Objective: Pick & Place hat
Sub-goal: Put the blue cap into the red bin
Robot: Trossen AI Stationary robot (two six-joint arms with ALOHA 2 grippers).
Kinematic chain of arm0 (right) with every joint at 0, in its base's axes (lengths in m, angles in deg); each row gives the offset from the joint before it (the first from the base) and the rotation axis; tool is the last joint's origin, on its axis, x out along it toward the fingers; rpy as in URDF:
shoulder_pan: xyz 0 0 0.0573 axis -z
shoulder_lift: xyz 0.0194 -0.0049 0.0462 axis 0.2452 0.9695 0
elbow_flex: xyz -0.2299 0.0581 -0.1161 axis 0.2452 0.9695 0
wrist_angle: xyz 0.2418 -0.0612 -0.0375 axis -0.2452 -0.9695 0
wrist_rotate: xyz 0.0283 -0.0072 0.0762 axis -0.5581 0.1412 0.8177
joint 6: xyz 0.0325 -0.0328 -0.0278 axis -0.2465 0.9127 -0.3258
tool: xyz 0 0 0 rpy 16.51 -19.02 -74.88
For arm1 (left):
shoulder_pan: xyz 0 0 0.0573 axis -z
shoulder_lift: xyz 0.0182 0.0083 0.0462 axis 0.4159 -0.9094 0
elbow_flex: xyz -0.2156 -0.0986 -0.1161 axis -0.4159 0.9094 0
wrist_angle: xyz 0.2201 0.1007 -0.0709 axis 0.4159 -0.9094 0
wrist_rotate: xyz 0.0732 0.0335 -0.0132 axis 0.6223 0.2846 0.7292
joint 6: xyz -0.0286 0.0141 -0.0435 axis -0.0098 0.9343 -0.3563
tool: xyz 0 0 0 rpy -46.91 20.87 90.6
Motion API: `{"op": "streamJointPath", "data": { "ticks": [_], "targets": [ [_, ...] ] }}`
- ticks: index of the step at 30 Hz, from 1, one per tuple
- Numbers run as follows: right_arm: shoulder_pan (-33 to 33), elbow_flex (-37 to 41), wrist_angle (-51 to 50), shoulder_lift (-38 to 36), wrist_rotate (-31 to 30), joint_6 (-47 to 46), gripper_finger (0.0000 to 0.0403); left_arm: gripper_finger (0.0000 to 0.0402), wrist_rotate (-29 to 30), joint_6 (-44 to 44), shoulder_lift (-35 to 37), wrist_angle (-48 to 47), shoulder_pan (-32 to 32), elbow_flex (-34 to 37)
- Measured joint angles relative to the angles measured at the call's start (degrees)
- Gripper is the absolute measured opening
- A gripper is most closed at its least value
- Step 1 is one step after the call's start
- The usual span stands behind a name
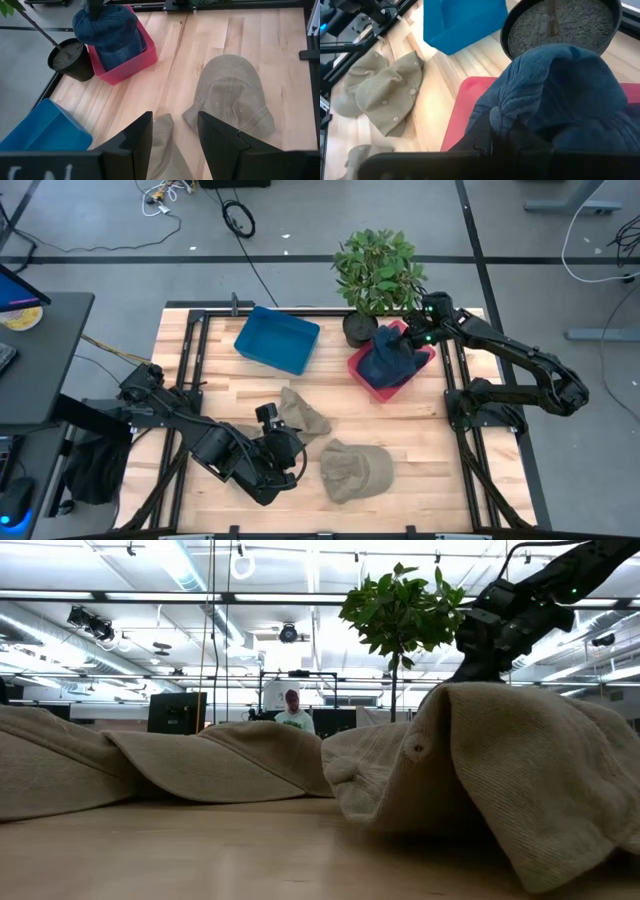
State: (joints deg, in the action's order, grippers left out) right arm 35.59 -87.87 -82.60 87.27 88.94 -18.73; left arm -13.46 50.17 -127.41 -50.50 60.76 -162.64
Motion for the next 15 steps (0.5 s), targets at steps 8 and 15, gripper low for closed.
{"op": "streamJointPath", "data": {
  "ticks": [8, 15],
  "targets": [
    [-0.01, 0.00, -3.67, 0.00, -4.92, -2.50, 0.0044, 0.0160, -0.02, -0.12, 0.00, 0.00, 0.00, 0.00],
    [-0.02, 0.00, -6.28, 0.00, -5.81, -7.07, 0.0048, 0.0160, -0.02, -0.08, 0.00, -0.03, 0.00, 0.00]
  ]
}}
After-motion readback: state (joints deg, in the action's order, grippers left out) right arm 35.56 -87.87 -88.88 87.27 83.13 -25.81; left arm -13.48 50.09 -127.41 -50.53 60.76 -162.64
